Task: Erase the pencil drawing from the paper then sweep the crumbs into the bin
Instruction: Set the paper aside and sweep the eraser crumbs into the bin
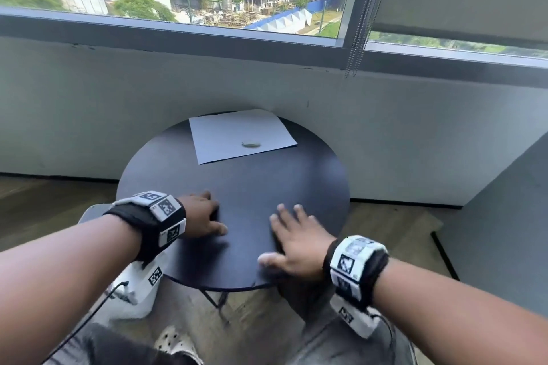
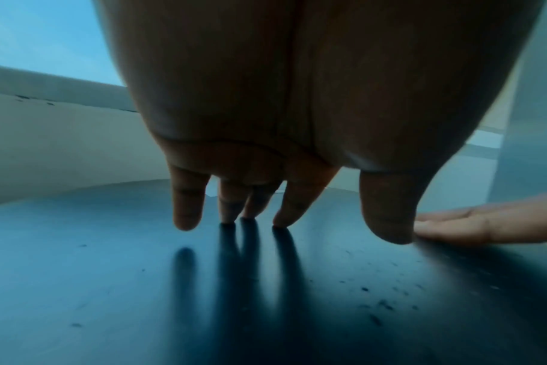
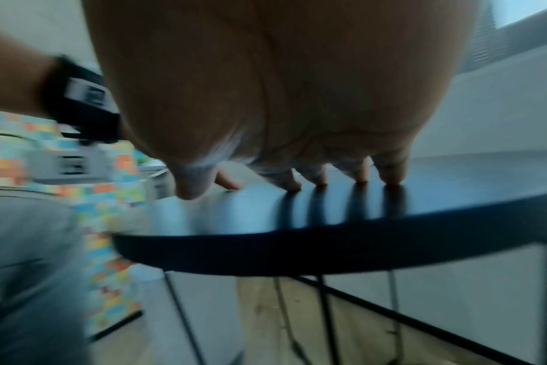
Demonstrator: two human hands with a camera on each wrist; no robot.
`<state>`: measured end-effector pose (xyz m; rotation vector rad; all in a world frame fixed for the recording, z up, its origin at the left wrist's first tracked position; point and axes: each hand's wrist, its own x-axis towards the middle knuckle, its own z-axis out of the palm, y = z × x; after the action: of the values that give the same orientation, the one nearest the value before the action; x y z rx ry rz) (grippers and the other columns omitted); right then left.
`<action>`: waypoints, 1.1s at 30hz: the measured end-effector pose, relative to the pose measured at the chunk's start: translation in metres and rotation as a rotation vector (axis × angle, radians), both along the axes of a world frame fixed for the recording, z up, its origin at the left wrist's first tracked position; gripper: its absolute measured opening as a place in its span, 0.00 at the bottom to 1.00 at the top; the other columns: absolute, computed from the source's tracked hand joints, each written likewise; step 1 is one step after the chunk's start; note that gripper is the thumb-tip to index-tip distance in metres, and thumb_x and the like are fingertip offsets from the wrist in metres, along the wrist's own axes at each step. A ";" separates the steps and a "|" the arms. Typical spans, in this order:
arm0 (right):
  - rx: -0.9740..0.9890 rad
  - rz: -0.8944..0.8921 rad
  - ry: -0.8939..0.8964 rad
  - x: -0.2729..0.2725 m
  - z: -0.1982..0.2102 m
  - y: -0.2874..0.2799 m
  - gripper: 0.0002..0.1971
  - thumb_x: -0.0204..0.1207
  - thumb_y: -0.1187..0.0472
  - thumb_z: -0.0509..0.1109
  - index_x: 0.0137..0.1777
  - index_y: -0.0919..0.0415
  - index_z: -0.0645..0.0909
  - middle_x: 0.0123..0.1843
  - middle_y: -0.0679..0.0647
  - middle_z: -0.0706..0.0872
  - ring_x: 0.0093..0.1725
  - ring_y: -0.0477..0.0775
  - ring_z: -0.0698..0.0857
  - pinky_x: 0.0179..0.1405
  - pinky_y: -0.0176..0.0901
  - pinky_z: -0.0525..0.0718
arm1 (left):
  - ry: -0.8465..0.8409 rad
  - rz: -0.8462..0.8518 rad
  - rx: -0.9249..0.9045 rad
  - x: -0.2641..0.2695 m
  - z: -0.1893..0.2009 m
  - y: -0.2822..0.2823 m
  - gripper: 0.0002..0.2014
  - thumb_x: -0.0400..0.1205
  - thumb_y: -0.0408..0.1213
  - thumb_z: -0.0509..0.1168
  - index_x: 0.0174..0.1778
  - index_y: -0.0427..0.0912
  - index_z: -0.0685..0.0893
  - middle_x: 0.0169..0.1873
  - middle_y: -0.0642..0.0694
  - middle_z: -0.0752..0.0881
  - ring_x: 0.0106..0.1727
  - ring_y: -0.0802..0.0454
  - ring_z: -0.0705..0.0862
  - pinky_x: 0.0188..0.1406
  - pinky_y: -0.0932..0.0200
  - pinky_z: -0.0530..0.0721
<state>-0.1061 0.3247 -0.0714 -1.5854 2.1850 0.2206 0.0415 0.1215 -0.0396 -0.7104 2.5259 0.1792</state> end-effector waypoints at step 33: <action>-0.207 0.094 -0.321 0.001 0.026 -0.044 0.39 0.77 0.33 0.52 0.86 0.49 0.58 0.87 0.40 0.53 0.85 0.38 0.47 0.85 0.40 0.44 | 0.453 0.035 0.212 0.055 -0.023 -0.083 0.35 0.78 0.73 0.54 0.77 0.58 0.75 0.82 0.52 0.68 0.82 0.51 0.67 0.80 0.57 0.63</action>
<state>-0.1052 0.2807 -0.0456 -1.7008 1.9361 -0.2260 0.0969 0.0382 -0.0624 -0.6888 2.8567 0.6779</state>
